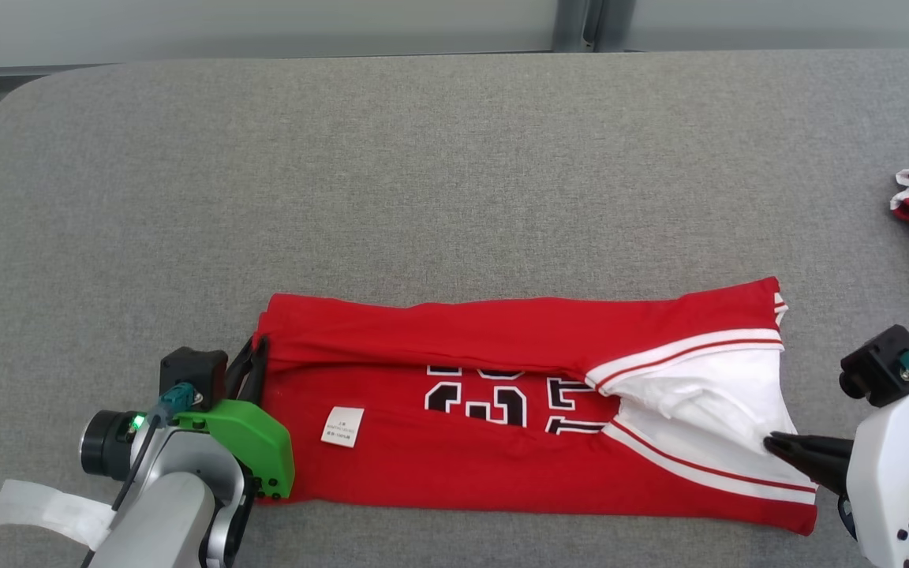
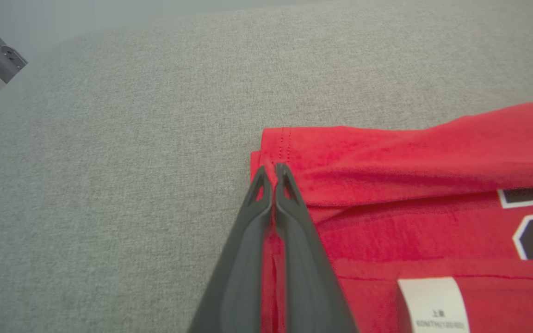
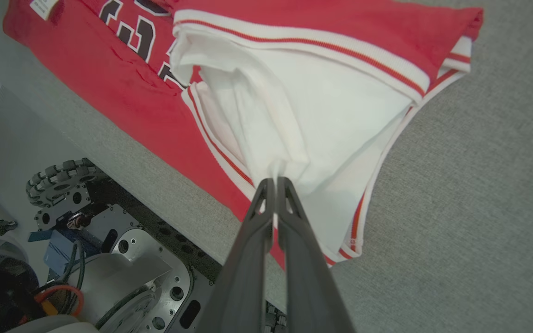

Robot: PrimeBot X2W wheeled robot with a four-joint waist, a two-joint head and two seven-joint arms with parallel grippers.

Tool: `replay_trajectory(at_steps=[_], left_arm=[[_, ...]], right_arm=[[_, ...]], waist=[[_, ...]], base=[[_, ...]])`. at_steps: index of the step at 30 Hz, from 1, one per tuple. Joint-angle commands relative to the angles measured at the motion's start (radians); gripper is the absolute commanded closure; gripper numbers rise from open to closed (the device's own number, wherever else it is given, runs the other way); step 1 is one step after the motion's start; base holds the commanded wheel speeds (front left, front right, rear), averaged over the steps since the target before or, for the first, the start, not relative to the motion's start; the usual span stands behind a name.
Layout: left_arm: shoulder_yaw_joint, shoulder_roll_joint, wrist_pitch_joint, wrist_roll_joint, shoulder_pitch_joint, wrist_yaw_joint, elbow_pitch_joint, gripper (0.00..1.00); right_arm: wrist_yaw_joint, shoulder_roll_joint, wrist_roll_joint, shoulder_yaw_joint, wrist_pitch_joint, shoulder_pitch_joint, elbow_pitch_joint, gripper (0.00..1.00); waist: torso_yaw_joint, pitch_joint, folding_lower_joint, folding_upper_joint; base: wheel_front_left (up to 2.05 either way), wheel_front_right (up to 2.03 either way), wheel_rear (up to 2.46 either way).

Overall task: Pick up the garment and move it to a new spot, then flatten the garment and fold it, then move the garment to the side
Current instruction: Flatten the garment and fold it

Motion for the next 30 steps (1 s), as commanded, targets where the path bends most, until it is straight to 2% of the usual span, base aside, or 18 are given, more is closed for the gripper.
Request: replay_trajectory(at_steps=[1, 2, 3, 4, 5, 13, 20, 25, 30], left_arm=[[0.002, 0.001, -0.004, -0.003, 0.018, 0.005, 0.006, 0.88], [0.001, 0.0, -0.006, -0.003, 0.019, 0.005, 0.01, 0.76], [-0.001, -0.002, -0.002, -0.008, 0.022, 0.002, 0.015, 0.58], [-0.002, -0.003, 0.001, -0.009, 0.024, 0.001, 0.019, 0.05], [-0.001, -0.005, 0.0, -0.012, 0.023, 0.002, 0.021, 0.0], [0.002, -0.018, -0.011, -0.035, 0.048, 0.012, 0.039, 0.0], [0.031, -0.003, -0.066, -0.048, 0.093, 0.044, 0.0, 0.0], [0.066, 0.004, -0.143, -0.044, 0.136, 0.074, -0.078, 0.0], [0.112, -0.011, -0.18, -0.025, 0.187, 0.077, -0.188, 0.0]], right_arm=[[0.0, 0.007, -0.006, -0.005, 0.008, 0.014, -0.001, 1.0], [0.0, 0.014, -0.004, -0.006, 0.02, 0.022, 0.001, 1.0], [0.0, 0.021, -0.003, -0.01, 0.031, 0.032, 0.006, 1.0], [0.0, 0.03, -0.01, -0.015, 0.037, 0.036, 0.008, 0.82], [0.0, 0.045, -0.014, -0.023, 0.042, 0.04, 0.015, 0.0], [0.0, 0.113, -0.06, -0.057, 0.11, 0.091, 0.066, 0.0], [0.0, 0.152, -0.091, -0.116, 0.16, 0.144, 0.053, 0.0], [0.0, 0.201, -0.148, -0.162, 0.056, 0.164, 0.023, 0.0], [0.0, 0.343, -0.215, -0.255, -0.139, 0.195, 0.045, 0.0]], waist=[[0.001, 0.0, 0.0, 0.0], [0.001, -0.001, 0.0, 0.0], [0.002, -0.002, 0.0, 0.0], [0.002, -0.003, 0.0, 0.0], [0.003, -0.003, 0.0, 0.0], [0.014, -0.017, 0.0, 0.0], [0.023, -0.052, 0.0, 0.0], [0.035, -0.084, 0.0, 0.0], [0.052, -0.125, 0.0, 0.0]], base=[[0.0, 0.0, 0.0], [0.0, 0.0, 0.0], [0.0, 0.0, 0.0], [0.0, 0.0, 0.0], [0.0, 0.0, 0.0], [0.0, 0.0, 0.0], [0.0, 0.0, 0.0], [0.0, 0.0, 0.0], [0.0, 0.0, 0.0]])
